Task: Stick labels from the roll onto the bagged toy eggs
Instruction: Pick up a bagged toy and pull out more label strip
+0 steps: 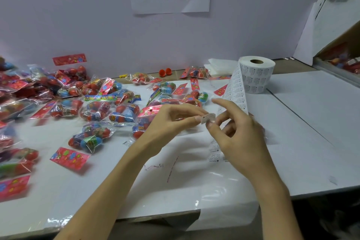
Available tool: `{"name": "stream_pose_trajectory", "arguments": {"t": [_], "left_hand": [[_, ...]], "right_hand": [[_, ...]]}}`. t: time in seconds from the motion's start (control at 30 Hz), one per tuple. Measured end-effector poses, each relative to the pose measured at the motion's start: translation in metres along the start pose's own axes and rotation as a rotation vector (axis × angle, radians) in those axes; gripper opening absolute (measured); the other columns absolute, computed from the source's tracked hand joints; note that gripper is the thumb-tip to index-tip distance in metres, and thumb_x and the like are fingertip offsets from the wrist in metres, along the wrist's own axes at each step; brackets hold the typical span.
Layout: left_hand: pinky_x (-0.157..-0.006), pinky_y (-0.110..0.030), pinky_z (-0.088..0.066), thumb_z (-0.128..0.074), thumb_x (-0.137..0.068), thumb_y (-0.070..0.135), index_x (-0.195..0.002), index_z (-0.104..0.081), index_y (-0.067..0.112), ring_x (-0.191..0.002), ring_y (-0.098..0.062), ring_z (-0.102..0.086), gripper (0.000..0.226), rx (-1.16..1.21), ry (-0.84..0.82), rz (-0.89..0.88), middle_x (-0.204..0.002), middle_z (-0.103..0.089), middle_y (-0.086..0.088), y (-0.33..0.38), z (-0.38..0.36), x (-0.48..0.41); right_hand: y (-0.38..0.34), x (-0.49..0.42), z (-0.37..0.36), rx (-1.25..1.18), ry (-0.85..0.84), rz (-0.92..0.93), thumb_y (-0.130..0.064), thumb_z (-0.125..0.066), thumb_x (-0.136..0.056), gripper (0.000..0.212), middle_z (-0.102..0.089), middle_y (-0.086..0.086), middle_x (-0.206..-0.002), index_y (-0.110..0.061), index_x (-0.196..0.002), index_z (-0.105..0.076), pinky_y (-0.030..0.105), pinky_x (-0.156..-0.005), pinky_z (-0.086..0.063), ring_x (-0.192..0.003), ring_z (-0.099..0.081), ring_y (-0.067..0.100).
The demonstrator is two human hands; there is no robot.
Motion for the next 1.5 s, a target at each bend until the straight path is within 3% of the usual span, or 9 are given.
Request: {"name": "stream_pose_trajectory", "arguments": {"t": [0.1,0.37,0.57,0.77,0.97,1.03,1.17,1.37,1.5], "left_hand": [[-0.08,-0.026,-0.056,-0.072,-0.088,0.02,-0.106,-0.08,0.009,-0.098,-0.022,-0.072,0.022,0.06,0.015,-0.002,-0.106,-0.078,-0.007,0.003,0.0,0.001],[-0.079,-0.021,-0.055,-0.068,-0.091,0.032,-0.109,-0.08,0.036,-0.103,-0.016,-0.073,0.023,0.076,0.006,-0.047,-0.114,-0.078,0.009,0.005,-0.001,0.003],[-0.079,-0.019,-0.054,-0.065,-0.091,0.028,-0.108,-0.08,0.021,-0.113,-0.012,-0.068,0.024,0.045,-0.018,-0.061,-0.122,-0.075,0.007,0.003,-0.002,0.002],[-0.093,-0.027,-0.057,-0.068,-0.091,0.031,-0.101,-0.081,0.039,-0.12,-0.005,-0.065,0.019,-0.068,-0.034,-0.137,-0.12,-0.074,0.016,0.0,-0.005,0.002],[-0.106,-0.03,-0.044,-0.071,-0.096,0.029,-0.131,-0.069,0.032,-0.126,-0.01,-0.053,0.036,-0.781,0.273,-0.169,-0.132,-0.067,0.012,-0.01,0.012,-0.004],[-0.113,-0.046,-0.038,-0.074,-0.091,0.041,-0.14,-0.062,0.032,-0.134,-0.018,-0.048,0.051,-0.987,0.219,-0.081,-0.142,-0.061,0.008,-0.016,0.016,-0.004],[-0.116,-0.045,-0.026,-0.074,-0.088,0.051,-0.151,-0.044,0.038,-0.143,-0.017,-0.036,0.071,-1.175,0.082,-0.02,-0.155,-0.045,0.01,-0.026,0.011,-0.004],[-0.104,-0.04,-0.044,-0.075,-0.093,0.024,-0.14,-0.063,0.029,-0.13,-0.019,-0.053,0.049,-1.111,0.191,-0.134,-0.141,-0.061,0.006,-0.024,0.016,-0.004],[-0.093,-0.03,-0.055,-0.073,-0.094,0.011,-0.128,-0.072,0.016,-0.108,-0.017,-0.067,0.034,-0.729,0.35,-0.144,-0.12,-0.074,0.001,-0.015,0.013,-0.004]], "right_hand": [[0.005,-0.001,-0.003,-0.063,-0.042,-0.105,-0.019,-0.071,-0.091,0.056,-0.064,-0.016,-0.089,-0.046,-0.135,-0.051,0.017,-0.059,-0.049,-0.06,-0.061,0.008],[-0.001,-0.003,-0.01,-0.691,0.108,-0.31,-0.014,-0.069,-0.094,0.016,-0.063,-0.001,-0.068,-0.019,-0.081,-0.077,0.018,-0.055,-0.047,-0.054,-0.05,0.011],[-0.002,-0.002,-0.02,-0.686,0.192,-0.309,-0.011,-0.073,-0.091,0.016,-0.072,-0.002,-0.076,-0.022,-0.081,-0.077,0.019,-0.058,-0.048,-0.063,-0.059,0.007],[-0.001,-0.001,-0.018,-0.621,0.282,-0.283,-0.011,-0.077,-0.088,0.017,-0.069,-0.007,-0.066,-0.02,-0.073,-0.073,0.016,-0.055,-0.046,-0.054,-0.054,0.006],[-0.01,0.001,-0.007,-0.647,0.408,-0.129,-0.02,-0.075,-0.085,0.011,-0.06,-0.009,-0.062,-0.022,-0.077,-0.069,0.017,-0.056,-0.044,-0.054,-0.051,0.008],[-0.009,0.001,-0.007,-0.708,0.38,-0.158,-0.023,-0.071,-0.085,0.005,-0.06,-0.005,-0.064,-0.022,-0.081,-0.069,0.018,-0.056,-0.045,-0.055,-0.05,0.01],[-0.004,0.0,-0.01,-0.737,0.322,-0.223,-0.011,-0.065,-0.094,0.009,-0.061,-0.001,-0.066,-0.017,-0.088,-0.068,0.016,-0.056,-0.045,-0.056,-0.049,0.01],[-0.004,0.0,-0.01,-0.705,0.299,-0.238,-0.001,-0.06,-0.096,0.015,-0.061,-0.001,-0.065,-0.013,-0.091,-0.067,0.016,-0.055,-0.045,-0.055,-0.05,0.009],[-0.005,-0.001,-0.01,-0.723,0.302,-0.251,-0.001,-0.059,-0.096,0.016,-0.061,0.0,-0.065,-0.014,-0.09,-0.067,0.015,-0.055,-0.045,-0.055,-0.051,0.009]]}}
Point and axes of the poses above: each hand's wrist, its own x-axis away from the middle knuckle, its own z-axis out of the back of the hand, y = z × x, the point moved 2 cm from there along -x, towards the middle knuckle
